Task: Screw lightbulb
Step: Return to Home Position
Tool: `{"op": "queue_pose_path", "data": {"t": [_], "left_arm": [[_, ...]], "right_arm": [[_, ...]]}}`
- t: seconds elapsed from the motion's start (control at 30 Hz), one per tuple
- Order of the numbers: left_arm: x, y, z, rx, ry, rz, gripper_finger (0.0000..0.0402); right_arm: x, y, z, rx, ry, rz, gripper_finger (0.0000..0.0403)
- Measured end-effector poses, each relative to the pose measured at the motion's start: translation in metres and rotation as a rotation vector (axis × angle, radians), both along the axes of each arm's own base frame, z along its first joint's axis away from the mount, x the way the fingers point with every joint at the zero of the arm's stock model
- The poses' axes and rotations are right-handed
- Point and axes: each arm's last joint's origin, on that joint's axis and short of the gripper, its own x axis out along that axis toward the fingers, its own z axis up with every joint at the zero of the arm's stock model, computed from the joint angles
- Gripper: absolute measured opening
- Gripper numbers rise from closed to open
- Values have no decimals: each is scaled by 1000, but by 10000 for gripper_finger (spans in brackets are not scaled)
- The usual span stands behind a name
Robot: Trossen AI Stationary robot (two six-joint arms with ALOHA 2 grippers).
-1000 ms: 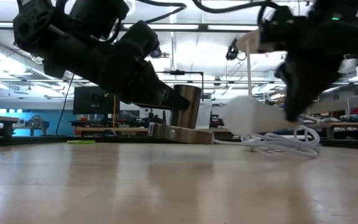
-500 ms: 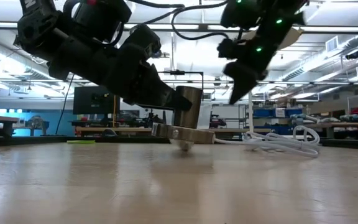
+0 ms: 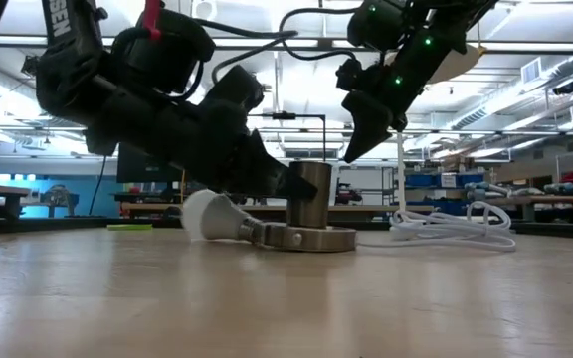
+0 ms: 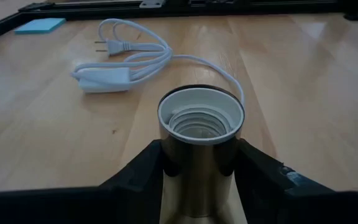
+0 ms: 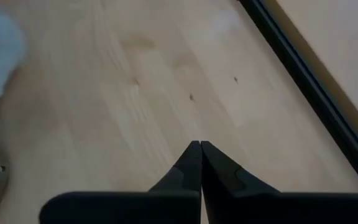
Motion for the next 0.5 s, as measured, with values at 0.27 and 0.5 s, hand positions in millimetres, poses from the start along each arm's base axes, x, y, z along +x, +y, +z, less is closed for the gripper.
{"op": "queue_pose_path", "data": {"t": [0.27,0.5], "left_arm": [[1,0,-2,-24,-14,6,170],[1,-1,0,-54,-19,0,220]], "right_arm": [[3,9,1,-4,-8,34,8],[5,15,1,-30,-7,86,9]]}}
